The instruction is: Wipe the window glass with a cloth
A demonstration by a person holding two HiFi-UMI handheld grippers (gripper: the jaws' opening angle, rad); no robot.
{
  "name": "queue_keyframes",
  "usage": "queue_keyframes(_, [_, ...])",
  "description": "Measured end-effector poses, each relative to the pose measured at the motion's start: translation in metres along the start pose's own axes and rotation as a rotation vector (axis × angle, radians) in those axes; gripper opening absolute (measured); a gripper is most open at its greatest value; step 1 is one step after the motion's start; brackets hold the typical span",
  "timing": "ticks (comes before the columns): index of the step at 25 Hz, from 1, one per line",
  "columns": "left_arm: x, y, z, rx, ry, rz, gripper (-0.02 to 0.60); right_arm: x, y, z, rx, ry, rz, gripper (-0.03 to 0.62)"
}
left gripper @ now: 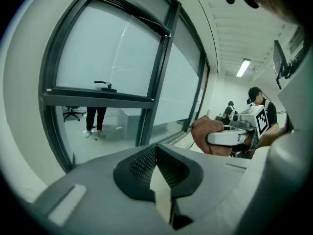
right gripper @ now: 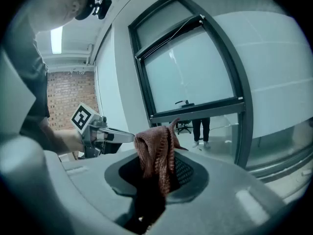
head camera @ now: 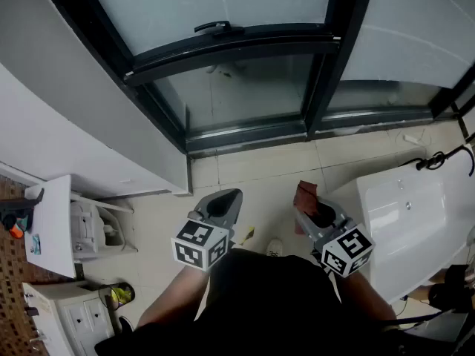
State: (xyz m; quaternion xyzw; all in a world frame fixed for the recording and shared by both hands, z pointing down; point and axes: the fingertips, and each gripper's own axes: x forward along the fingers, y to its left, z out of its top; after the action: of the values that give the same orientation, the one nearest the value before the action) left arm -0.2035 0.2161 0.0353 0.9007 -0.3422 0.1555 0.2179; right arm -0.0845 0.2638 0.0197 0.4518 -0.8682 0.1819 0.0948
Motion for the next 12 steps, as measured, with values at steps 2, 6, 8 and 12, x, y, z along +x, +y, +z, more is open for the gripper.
queue_keyframes(2, [0.009, 0.006, 0.004, -0.014, -0.015, 0.036, 0.017, 0.002, -0.019, -0.006, 0.011, 0.013, 0.003, 0.080])
queue_keyframes(6, [0.020, 0.023, 0.006, -0.043, -0.008, 0.083, 0.017, 0.014, -0.044, -0.013, 0.039, 0.046, 0.010, 0.080])
queue_keyframes(8, [0.029, 0.036, 0.005, -0.053, 0.013, 0.096, 0.017, 0.027, -0.052, -0.012, 0.051, 0.060, 0.019, 0.080])
queue_keyframes(12, [0.059, 0.059, 0.013, -0.045, 0.034, 0.097, 0.017, 0.057, -0.078, -0.010, 0.102, 0.072, 0.034, 0.080])
